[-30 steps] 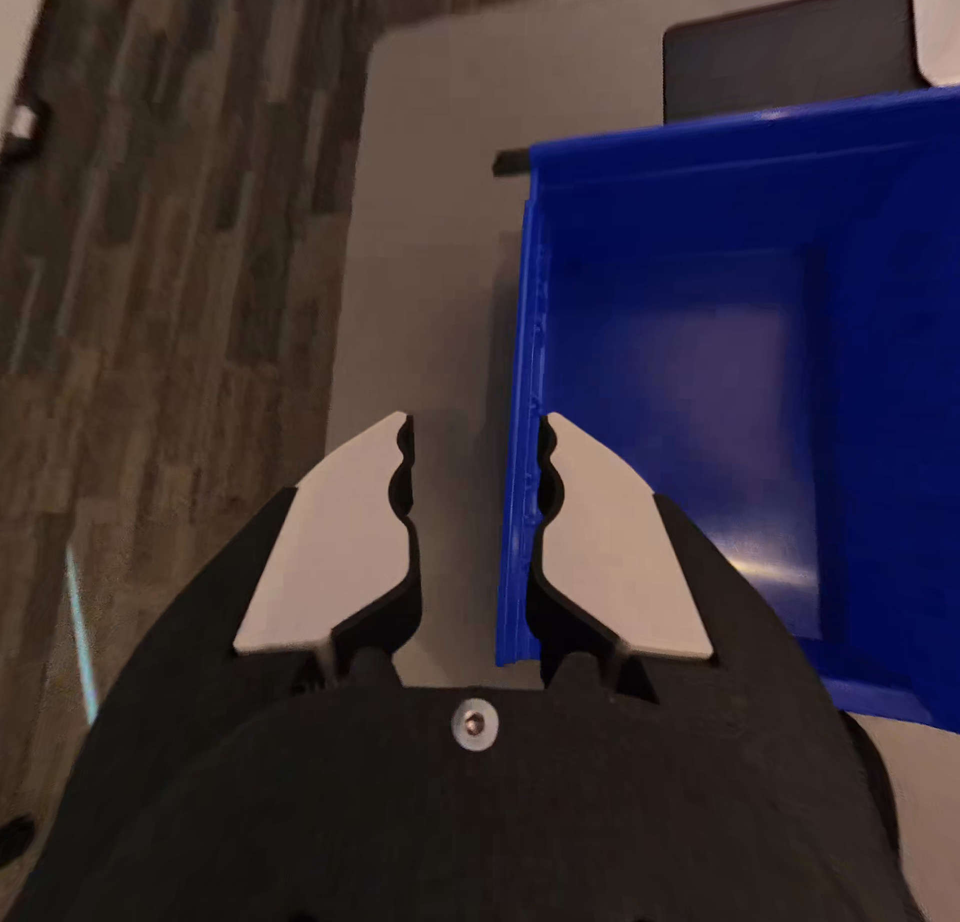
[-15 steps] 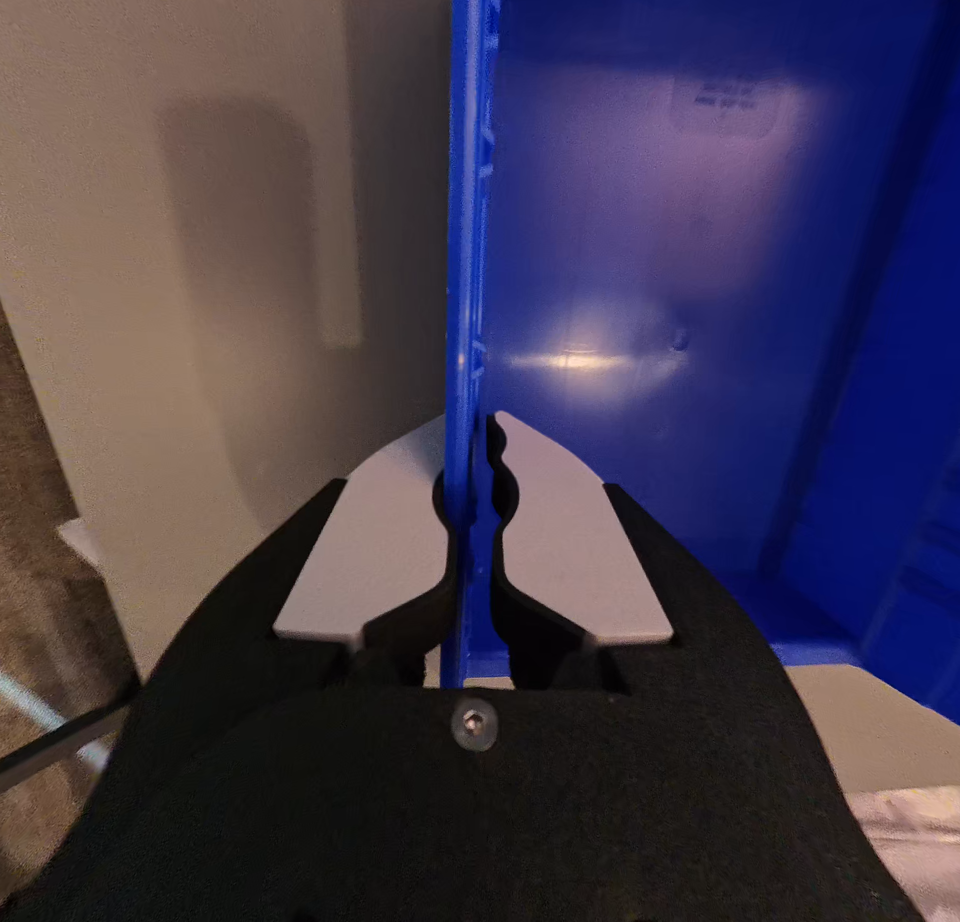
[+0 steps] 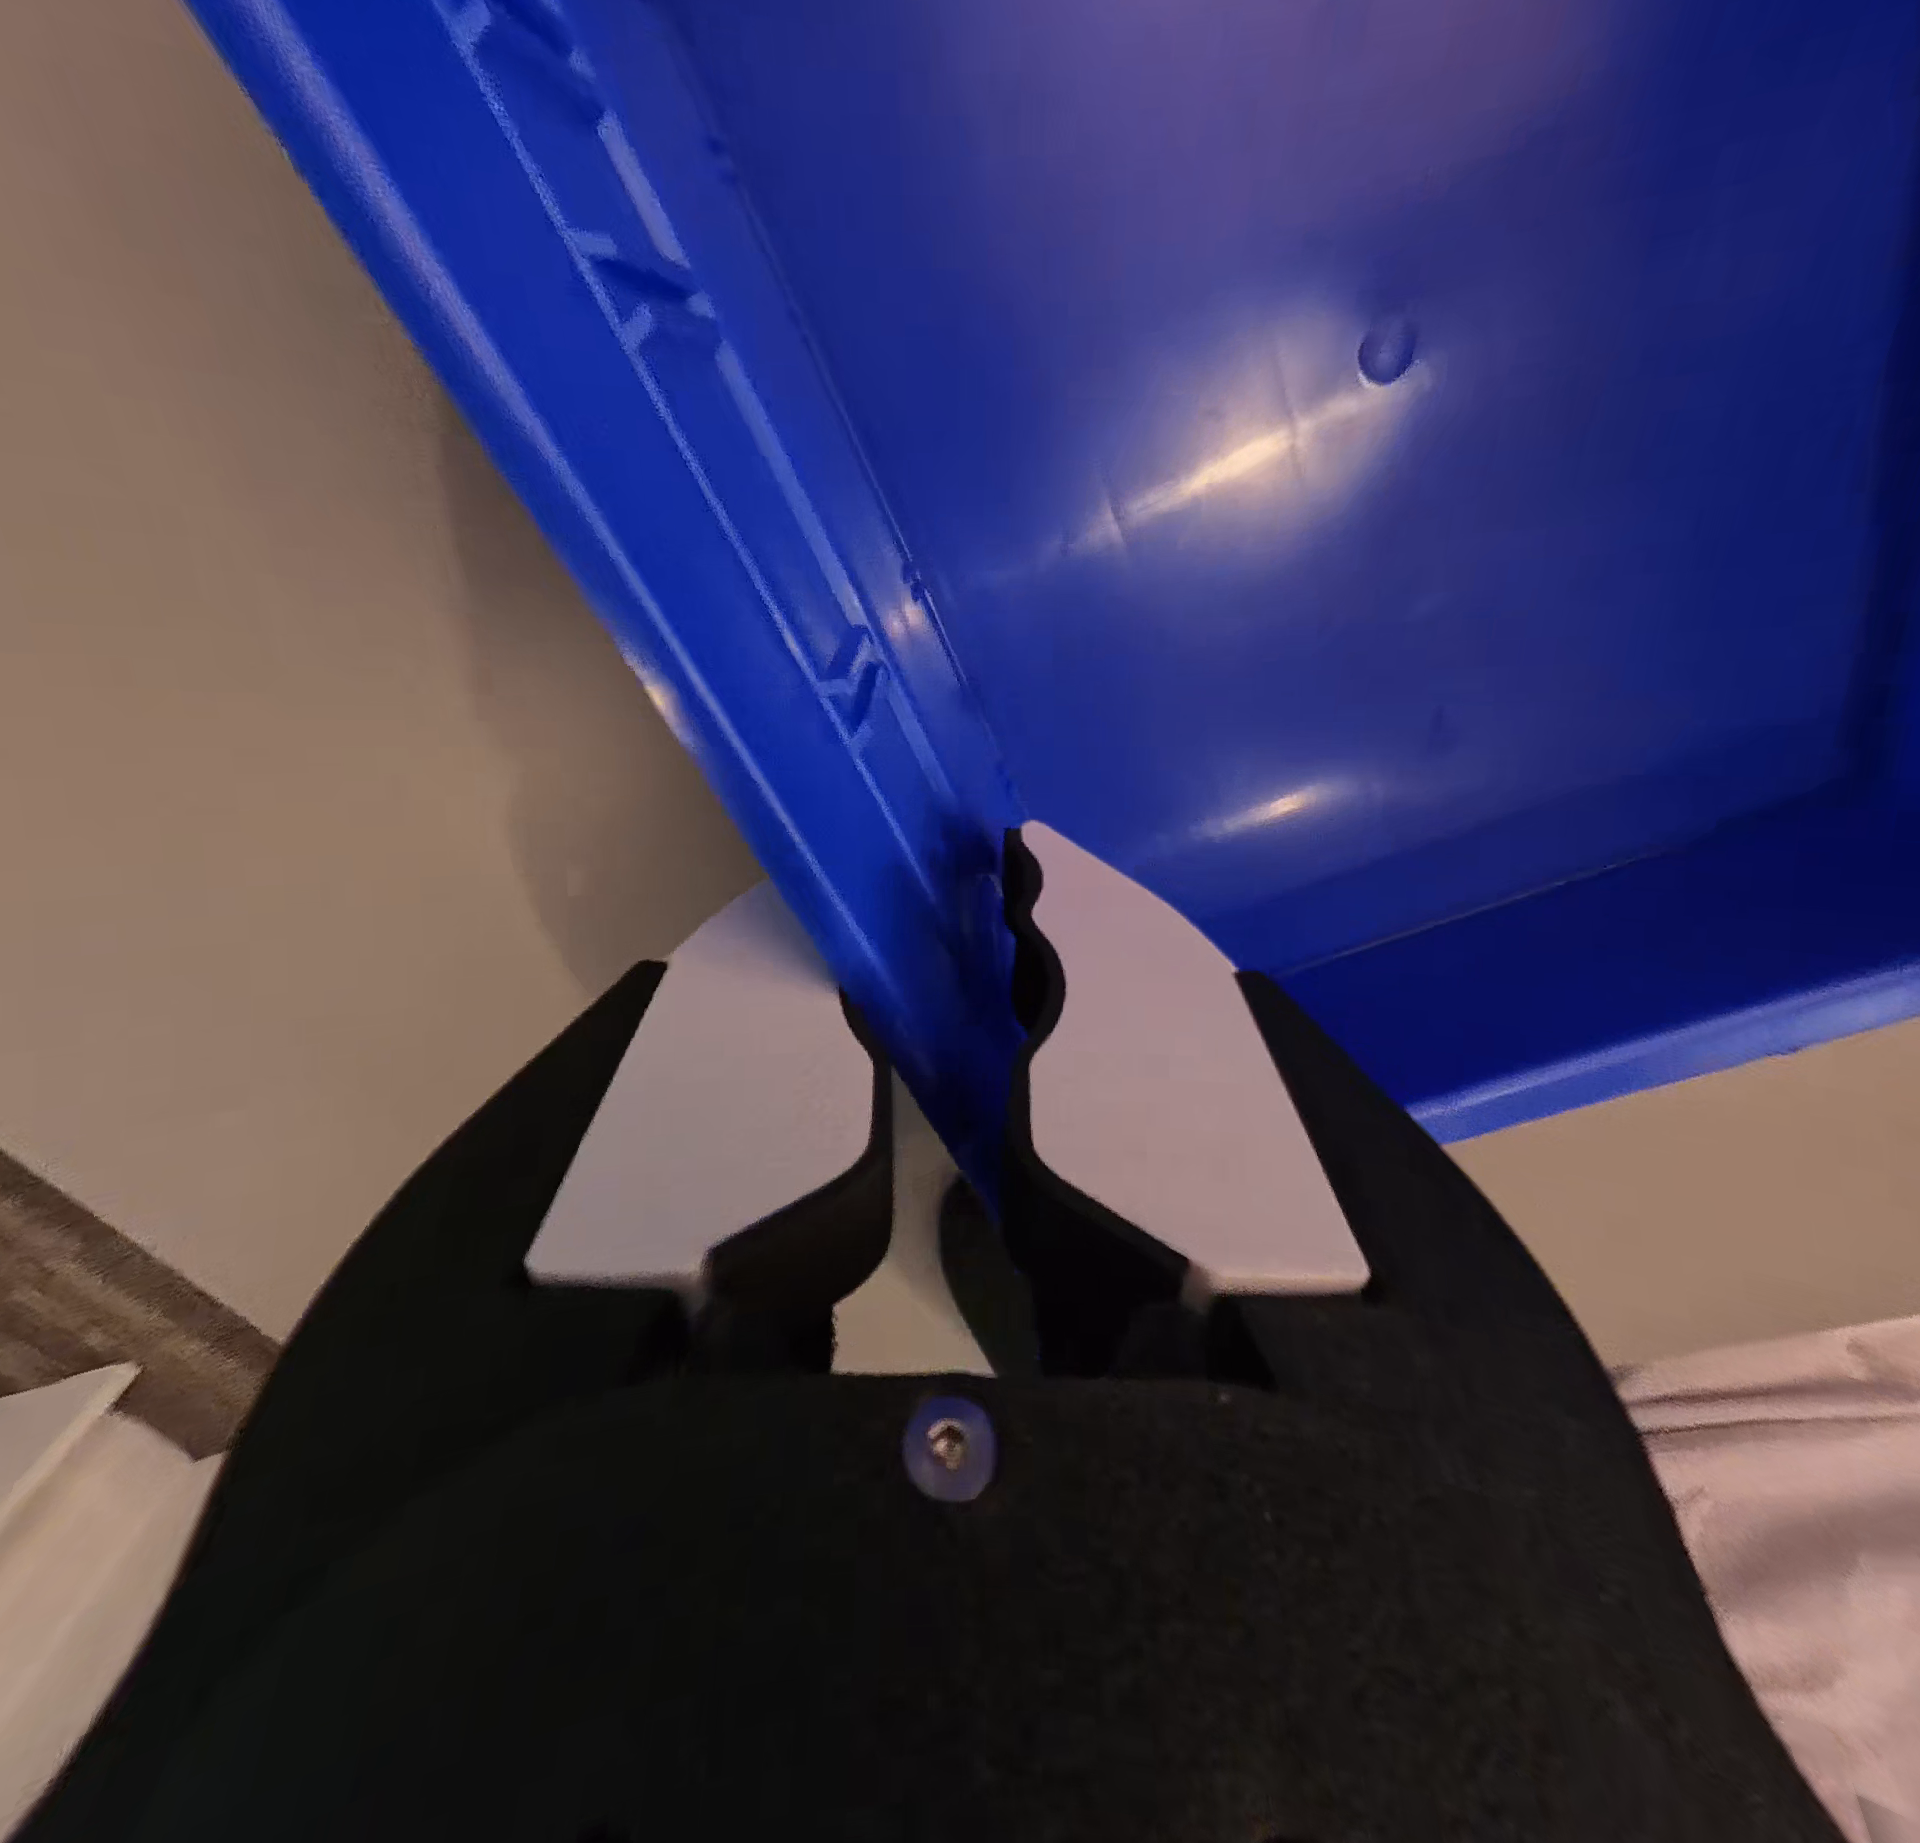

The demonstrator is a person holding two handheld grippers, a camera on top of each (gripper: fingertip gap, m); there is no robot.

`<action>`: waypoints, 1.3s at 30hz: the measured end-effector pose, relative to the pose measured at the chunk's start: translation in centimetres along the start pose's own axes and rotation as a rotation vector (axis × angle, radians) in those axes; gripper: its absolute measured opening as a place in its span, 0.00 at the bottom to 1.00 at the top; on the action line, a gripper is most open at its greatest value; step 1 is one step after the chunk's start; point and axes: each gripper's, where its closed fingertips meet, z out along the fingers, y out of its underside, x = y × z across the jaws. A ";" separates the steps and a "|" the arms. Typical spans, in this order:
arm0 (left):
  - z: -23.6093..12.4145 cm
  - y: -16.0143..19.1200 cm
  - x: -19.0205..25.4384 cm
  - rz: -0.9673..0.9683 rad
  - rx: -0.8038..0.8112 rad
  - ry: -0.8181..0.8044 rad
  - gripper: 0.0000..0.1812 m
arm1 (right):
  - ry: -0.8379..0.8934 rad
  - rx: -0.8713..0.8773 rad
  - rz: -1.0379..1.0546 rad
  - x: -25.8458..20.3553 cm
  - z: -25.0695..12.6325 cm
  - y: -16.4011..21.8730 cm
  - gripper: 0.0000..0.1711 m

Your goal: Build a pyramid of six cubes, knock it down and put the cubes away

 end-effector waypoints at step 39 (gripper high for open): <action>0.2 -1.3 14.5 0.380 -0.055 -0.199 0.32 | -0.041 0.019 0.028 -3.9 0.3 -3.0 0.17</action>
